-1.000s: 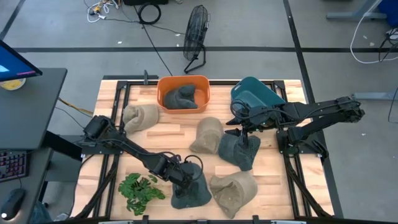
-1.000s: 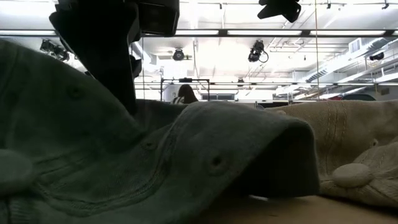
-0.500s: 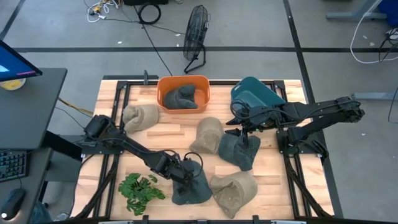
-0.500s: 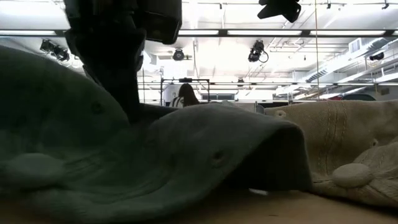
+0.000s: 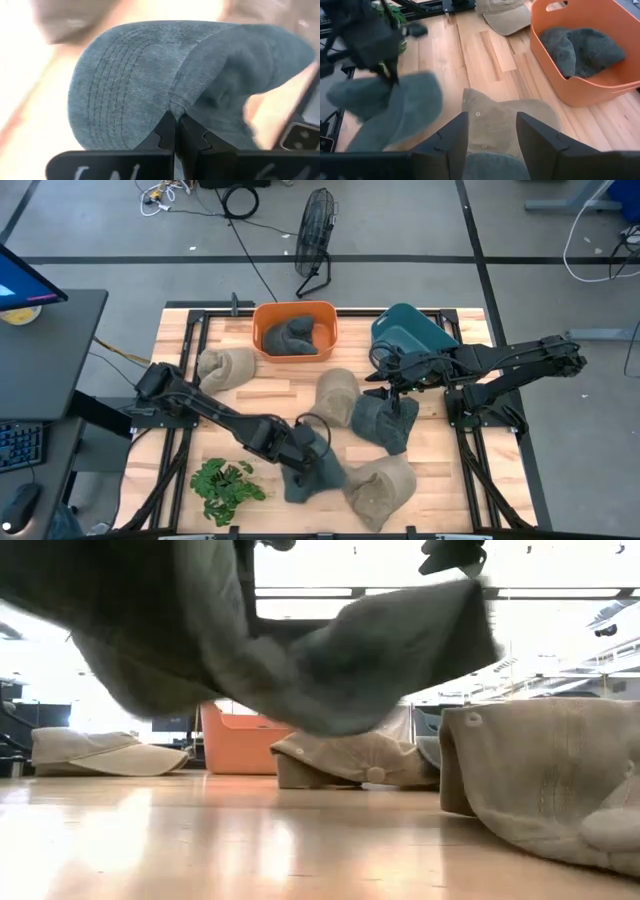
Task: Pick & Place hat
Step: Put the bottom blue cap into the orange bin
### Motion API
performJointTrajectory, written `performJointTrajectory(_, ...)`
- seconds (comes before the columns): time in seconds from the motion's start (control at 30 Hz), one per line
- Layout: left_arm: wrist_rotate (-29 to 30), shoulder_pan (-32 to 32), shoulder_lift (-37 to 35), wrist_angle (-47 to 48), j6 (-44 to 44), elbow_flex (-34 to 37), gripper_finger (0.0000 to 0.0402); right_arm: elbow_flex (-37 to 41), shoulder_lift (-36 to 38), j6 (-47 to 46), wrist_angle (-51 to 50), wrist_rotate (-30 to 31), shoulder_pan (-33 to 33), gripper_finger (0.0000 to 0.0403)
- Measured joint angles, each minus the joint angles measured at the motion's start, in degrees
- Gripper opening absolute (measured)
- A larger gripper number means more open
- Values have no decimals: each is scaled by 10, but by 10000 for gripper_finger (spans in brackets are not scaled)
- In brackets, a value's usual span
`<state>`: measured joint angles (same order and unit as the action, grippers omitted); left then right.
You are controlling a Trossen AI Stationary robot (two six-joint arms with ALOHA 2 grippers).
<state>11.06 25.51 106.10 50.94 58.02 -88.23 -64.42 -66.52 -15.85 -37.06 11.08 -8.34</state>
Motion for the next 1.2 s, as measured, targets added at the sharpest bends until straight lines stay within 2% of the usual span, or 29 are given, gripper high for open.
performJointTrajectory(0.2, 61, -27, -1, 208, 32, -117, 6, 0, 0, -2, -4, 0, 0, 171)
performJointTrajectory(0.37, 121, -72, -1, 300, 59, -187, 6, 0, 0, 3, -4, 0, 0, 171)
performJointTrajectory(0.57, 137, -152, -2, 314, 59, -221, 6, 0, 0, -1, -4, -1, 0, 171)
performJointTrajectory(0.93, 152, -309, -1, 308, 40, -220, 7, 0, 0, -33, -2, -2, 0, 171)
performJointTrajectory(1.2, 153, -415, -1, 257, 37, -220, 7, 0, 0, -18, -2, -2, 0, 171)
